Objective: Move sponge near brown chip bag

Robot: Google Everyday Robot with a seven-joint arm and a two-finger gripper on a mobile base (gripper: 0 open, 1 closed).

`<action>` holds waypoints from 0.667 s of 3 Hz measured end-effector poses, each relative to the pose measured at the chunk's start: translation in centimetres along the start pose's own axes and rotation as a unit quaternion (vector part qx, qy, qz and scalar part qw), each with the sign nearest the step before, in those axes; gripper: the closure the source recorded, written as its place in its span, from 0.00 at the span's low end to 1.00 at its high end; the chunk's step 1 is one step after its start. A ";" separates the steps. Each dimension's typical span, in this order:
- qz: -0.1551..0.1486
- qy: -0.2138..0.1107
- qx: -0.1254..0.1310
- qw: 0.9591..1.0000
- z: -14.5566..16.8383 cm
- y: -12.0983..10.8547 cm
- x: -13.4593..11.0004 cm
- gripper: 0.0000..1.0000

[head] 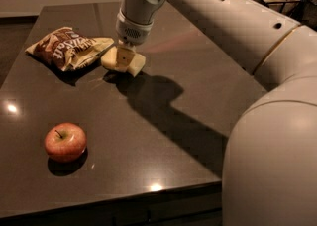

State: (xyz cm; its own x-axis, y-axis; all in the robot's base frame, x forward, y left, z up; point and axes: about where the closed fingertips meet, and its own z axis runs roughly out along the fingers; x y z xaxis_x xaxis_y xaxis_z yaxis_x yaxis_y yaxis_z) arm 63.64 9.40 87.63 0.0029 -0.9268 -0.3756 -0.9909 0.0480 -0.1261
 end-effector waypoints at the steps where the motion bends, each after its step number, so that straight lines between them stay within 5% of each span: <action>1: -0.001 0.000 -0.001 1.000 0.2 0.0 0.0 0.12; 2: -0.001 0.001 -0.003 1.000 0.4 0.1 -0.1 0.00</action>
Offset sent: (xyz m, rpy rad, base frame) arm 0.0000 0.0011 -0.0017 -0.0007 0.0018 0.0017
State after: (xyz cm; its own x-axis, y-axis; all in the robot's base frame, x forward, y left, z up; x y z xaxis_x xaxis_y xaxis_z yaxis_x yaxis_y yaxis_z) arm 63.64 9.64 87.25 0.0048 -0.9273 -0.3742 -0.9915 0.0442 -0.1220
